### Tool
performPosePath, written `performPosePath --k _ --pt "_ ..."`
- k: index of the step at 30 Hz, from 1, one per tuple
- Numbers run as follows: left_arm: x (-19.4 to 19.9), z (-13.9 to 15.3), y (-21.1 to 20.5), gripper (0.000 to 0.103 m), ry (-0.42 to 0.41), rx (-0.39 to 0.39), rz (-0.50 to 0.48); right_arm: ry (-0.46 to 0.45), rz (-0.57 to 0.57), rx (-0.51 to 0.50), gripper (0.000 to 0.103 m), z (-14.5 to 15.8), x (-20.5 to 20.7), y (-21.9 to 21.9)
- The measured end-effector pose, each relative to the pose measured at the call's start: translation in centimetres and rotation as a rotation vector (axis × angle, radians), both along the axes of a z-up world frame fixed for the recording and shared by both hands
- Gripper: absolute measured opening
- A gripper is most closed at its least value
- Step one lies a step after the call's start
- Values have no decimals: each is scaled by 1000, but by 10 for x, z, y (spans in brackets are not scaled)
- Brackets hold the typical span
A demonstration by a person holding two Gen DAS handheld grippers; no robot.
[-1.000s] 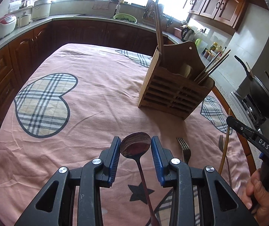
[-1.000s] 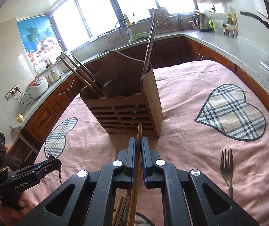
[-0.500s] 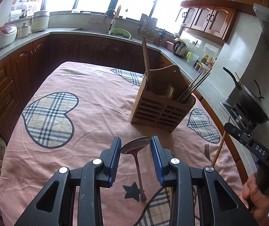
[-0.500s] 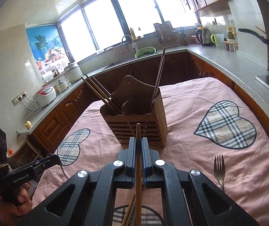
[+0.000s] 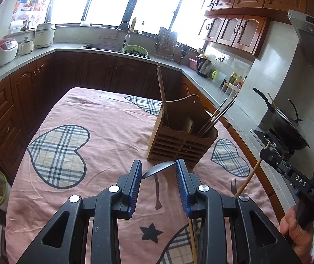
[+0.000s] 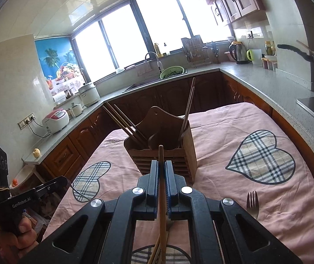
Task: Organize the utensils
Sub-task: 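Lift the spoon in the left tool over the holder while the right tool carries its chopstick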
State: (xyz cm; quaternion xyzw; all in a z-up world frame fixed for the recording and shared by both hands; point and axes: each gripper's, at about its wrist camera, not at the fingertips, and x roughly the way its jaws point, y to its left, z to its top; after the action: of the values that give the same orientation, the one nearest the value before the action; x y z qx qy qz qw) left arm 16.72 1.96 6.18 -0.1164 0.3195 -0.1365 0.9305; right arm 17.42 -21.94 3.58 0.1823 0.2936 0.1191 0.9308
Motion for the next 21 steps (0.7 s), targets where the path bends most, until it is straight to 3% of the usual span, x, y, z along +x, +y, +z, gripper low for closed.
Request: performPosePath --k 21 --pt "13 26 8 30 -74 -28 -14 -81 -27 1 5 23 7 -6"
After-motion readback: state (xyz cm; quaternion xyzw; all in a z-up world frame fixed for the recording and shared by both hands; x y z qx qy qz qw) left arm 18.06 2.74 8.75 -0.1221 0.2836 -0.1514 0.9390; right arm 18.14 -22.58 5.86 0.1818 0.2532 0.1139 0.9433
